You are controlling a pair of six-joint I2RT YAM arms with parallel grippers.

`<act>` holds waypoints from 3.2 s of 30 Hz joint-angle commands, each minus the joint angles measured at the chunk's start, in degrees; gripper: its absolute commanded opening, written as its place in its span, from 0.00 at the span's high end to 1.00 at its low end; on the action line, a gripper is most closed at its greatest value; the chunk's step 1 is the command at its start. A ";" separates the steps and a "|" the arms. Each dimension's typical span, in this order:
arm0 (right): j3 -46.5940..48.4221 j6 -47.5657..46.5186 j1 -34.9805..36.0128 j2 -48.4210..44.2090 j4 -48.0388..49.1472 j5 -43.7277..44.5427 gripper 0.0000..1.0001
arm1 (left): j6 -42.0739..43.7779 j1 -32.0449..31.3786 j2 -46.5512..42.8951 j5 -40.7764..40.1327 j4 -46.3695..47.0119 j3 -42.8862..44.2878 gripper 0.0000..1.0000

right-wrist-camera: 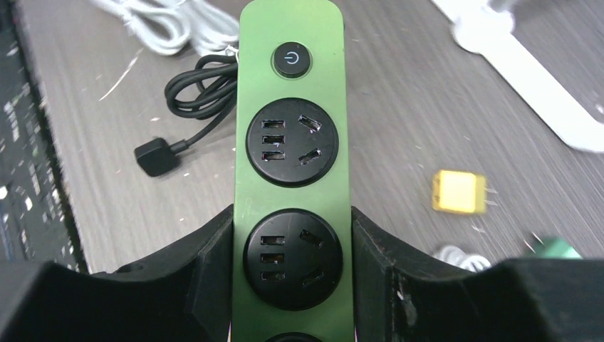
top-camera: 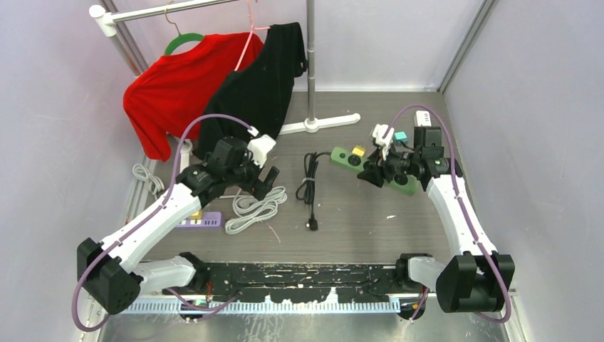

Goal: Pull the plug off the socket
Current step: Place the socket at the center of the board, then move the socket to the center of the board.

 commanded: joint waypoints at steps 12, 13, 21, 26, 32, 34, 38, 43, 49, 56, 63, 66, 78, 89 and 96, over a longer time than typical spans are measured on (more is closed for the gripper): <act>14.58 36.68 -14.42 13.83 31.04 23.68 0.99 | 3.52 0.16 -7.73 -3.00 2.36 -1.78 0.00; 14.68 37.86 -15.12 15.96 32.67 26.01 0.99 | 3.52 0.18 -7.70 -2.76 2.40 -1.77 0.00; 18.92 45.59 -16.39 31.93 36.68 45.97 0.99 | 3.44 0.16 -7.60 -2.11 2.53 -1.86 0.00; 23.00 47.23 -16.52 40.02 32.32 54.71 0.98 | 3.45 0.18 -7.28 -1.84 2.57 -1.84 0.00; 24.06 45.19 -16.83 42.08 29.37 53.97 0.54 | 3.68 0.15 -7.21 -1.95 2.58 -1.99 0.00; 24.46 44.91 -17.02 41.12 28.14 52.98 0.40 | 3.77 0.22 -7.20 -1.87 2.60 -2.12 0.00; 23.24 43.96 -17.24 36.34 27.61 51.28 0.20 | 3.79 0.18 -7.19 -1.65 2.64 -2.17 0.00; 21.04 43.53 -17.24 28.96 26.76 47.99 0.15 | 3.78 0.16 -6.71 -1.68 2.72 -2.30 0.00; 18.49 39.80 -17.24 15.69 19.42 21.94 0.15 | 4.35 0.20 -6.34 -2.16 2.91 -2.74 0.00; 8.37 56.29 -17.27 5.68 30.15 -7.43 0.17 | 4.59 0.21 -5.54 -3.27 3.36 -3.38 0.01; -3.27 63.64 -17.25 0.59 41.92 -10.28 0.19 | -2.65 0.24 -5.47 2.01 5.48 -2.76 0.01; -2.85 60.00 -17.45 -0.75 38.74 -9.85 0.19 | -11.29 0.38 -5.47 6.59 8.58 -3.33 0.01; -1.85 58.12 -17.49 -0.04 35.52 -11.31 0.19 | -20.27 5.18 -2.00 -6.69 11.23 -8.85 0.01; -3.36 60.74 -16.62 0.78 39.12 -11.47 0.20 | -14.05 7.01 5.43 -15.53 24.18 -14.67 0.00; -3.97 60.50 -16.36 2.34 39.60 -11.07 0.21 | -13.76 8.44 13.41 -16.77 26.05 -12.64 0.01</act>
